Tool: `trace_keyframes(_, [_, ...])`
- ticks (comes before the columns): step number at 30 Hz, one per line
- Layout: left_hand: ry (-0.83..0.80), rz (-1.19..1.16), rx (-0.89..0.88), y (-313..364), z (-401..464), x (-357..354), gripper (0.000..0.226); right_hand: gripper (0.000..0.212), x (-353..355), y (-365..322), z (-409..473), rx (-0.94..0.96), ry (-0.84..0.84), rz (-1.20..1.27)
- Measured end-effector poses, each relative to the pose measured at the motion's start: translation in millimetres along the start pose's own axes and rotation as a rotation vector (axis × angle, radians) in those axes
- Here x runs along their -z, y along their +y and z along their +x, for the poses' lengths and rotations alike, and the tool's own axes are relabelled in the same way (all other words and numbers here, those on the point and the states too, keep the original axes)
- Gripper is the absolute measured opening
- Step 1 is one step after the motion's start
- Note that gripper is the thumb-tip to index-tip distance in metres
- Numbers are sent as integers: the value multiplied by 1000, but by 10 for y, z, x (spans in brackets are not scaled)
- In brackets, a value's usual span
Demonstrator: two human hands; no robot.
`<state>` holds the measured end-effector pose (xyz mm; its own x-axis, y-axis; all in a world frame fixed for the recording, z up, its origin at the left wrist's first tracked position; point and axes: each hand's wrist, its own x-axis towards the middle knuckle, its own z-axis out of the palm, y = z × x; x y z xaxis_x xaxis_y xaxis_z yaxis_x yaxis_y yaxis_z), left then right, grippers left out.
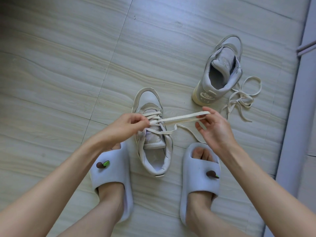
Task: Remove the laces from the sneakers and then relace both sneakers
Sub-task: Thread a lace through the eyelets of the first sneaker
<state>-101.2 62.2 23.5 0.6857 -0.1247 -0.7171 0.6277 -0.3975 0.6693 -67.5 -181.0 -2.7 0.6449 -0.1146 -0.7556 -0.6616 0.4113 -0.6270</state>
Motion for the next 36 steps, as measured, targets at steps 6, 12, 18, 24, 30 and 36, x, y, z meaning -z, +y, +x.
trace_keyframes(6, [6, -725, -229, 121, -20, -96, 27, 21, 26, 114, -56, -109, -162, -260])
trace_keyframes(12, [246, -760, -133, 17, 104, -133, 27, 21, 81, -107, 46, -118, -141, -115])
trace_keyframes(18, [393, -729, -163, 18, 132, 27, 23, 24, 40, 30, 64, -129, -278, -502])
trace_keyframes(24, [249, 353, -80, -236, 93, 323, 18, 17, -172, 104, 64, -112, -412, -763])
trace_keyframes(30, [57, 295, -89, -317, 92, 146, 24, 6, -185, 211, 26, 28, -323, -857])
trace_keyframes(36, [387, 196, 37, -384, 56, 504, 39, 17, -184, 337, -77, 203, -295, -933])
